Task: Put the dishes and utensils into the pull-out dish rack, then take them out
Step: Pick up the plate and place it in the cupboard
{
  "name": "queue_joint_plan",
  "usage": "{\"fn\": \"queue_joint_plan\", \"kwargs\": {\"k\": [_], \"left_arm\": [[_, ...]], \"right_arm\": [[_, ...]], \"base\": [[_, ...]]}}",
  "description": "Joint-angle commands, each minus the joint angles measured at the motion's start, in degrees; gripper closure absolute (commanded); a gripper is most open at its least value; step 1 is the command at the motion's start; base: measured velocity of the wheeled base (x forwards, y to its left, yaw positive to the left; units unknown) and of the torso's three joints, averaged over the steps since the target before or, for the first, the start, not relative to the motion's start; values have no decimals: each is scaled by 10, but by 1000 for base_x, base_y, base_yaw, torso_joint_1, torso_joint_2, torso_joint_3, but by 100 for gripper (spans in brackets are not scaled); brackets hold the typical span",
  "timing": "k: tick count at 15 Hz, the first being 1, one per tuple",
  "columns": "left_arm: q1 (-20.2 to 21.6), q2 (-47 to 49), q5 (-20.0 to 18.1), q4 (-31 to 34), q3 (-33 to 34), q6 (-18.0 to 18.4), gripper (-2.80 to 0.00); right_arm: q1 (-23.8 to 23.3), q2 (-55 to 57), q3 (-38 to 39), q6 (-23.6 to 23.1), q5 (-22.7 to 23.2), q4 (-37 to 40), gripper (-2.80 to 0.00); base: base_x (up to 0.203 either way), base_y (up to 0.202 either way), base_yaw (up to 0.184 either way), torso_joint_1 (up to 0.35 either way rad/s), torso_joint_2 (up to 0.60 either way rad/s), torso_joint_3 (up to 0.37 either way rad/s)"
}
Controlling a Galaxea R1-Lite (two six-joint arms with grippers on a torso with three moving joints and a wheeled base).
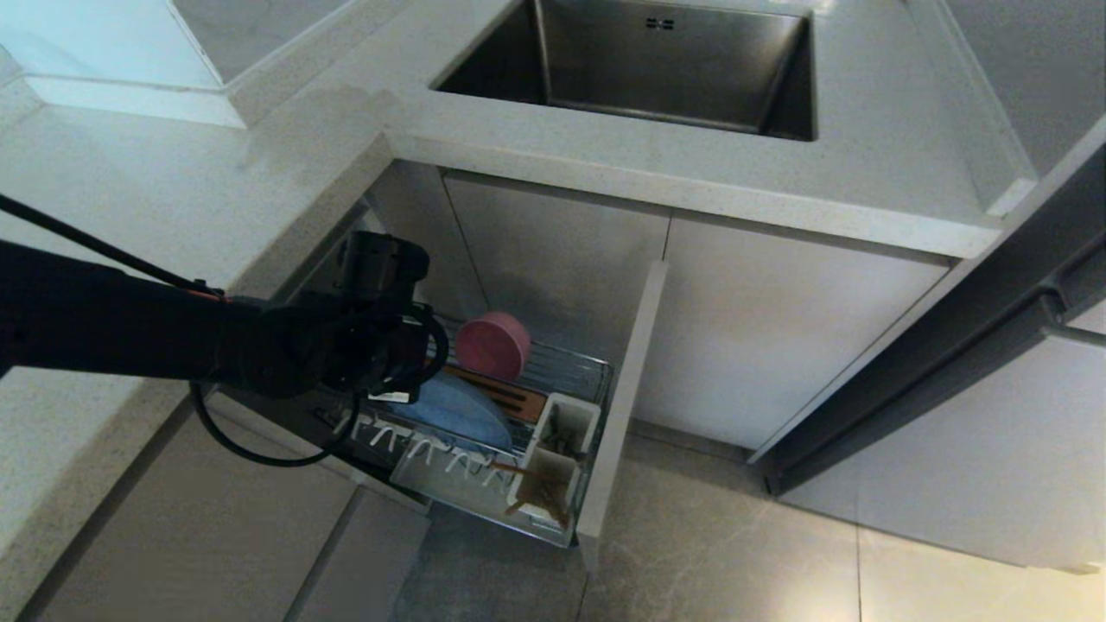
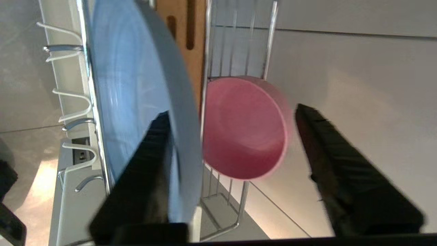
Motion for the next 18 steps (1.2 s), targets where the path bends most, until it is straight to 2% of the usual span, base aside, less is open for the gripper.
{"fn": "queue_joint_plan", "kwargs": {"k": [1,3,10,13,17,18], "left_arm": [[0,-15,3,0,-3,0,-280],[-1,-23,9,5,-10,0,-280],[-20,-75,12,87,-45,1,-280],[-39,-114,12,128,-57,36,-280],[-50,-169,12,156,-65,45,-280],[-56,-178,12,162,-65,46,0]], "right_arm": [[0,0,0,0,0,0,0],[0,0,0,0,0,0,0],[0,0,0,0,0,0,0],[0,0,0,0,0,0,0],[0,0,0,0,0,0,0],[0,0,0,0,0,0,0]], "base": [[0,0,0,0,0,0],[0,0,0,0,0,0],[0,0,0,0,0,0],[0,0,0,0,0,0],[0,0,0,0,0,0],[0,0,0,0,0,0]]}}
